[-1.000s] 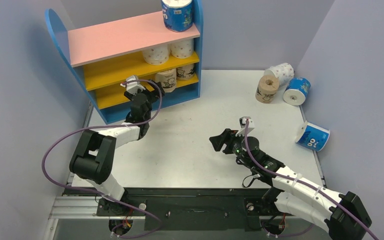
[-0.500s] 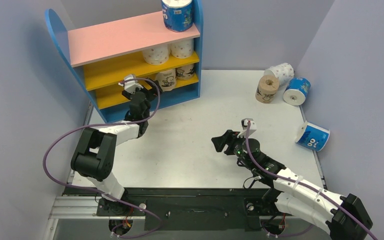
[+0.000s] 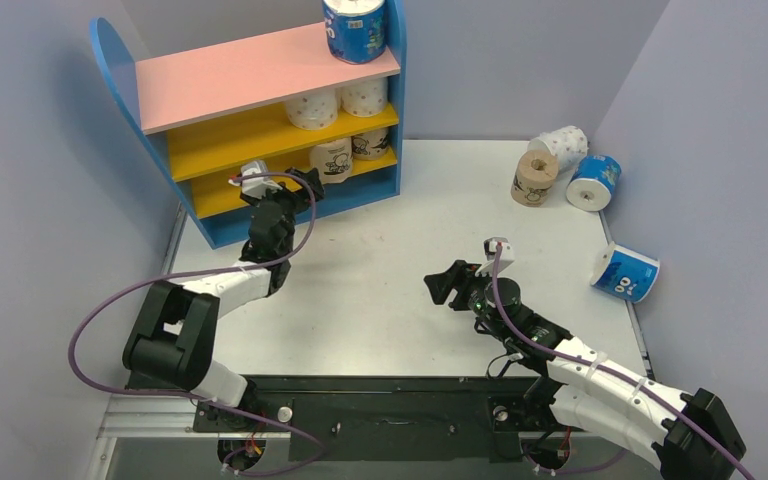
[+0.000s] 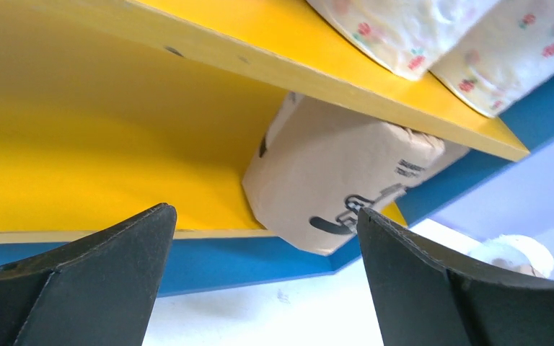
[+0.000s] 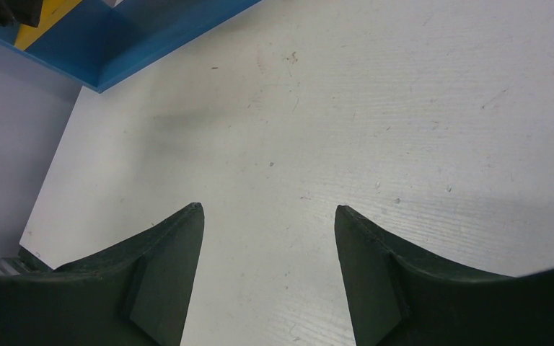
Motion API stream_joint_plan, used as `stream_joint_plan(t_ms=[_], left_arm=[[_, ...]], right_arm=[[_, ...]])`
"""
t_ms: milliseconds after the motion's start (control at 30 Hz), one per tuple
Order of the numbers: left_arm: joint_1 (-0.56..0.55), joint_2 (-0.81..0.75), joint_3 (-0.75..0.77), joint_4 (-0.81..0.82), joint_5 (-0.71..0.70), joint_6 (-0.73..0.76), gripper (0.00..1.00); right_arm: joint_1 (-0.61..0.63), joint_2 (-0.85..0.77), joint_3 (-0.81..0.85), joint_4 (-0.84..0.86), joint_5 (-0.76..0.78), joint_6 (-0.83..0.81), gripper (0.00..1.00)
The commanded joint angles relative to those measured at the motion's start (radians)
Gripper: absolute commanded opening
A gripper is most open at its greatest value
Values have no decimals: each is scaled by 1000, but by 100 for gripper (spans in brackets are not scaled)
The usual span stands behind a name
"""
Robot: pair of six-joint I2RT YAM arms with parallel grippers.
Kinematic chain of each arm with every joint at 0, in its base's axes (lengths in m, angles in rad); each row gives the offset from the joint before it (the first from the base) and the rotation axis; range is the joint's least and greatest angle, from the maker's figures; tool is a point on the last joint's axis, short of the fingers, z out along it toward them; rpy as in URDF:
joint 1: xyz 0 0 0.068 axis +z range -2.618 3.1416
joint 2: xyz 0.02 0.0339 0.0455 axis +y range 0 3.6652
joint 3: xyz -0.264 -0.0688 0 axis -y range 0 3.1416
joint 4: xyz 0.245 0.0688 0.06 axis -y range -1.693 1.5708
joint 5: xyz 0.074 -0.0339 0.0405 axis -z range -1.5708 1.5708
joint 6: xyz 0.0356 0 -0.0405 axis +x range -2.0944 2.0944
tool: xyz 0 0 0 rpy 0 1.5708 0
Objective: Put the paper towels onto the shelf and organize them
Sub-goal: Place the paper towel on the shelf.
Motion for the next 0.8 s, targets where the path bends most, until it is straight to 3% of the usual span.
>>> stream_joint_plan(t_ms=[0, 767], left_arm=[[-39, 6, -8, 91, 49, 7, 96], [-126, 277, 184, 201, -91, 79, 96]], right_arm=[[8, 1, -6, 19, 23, -15, 62], [7, -15, -28, -17, 55, -42, 62]])
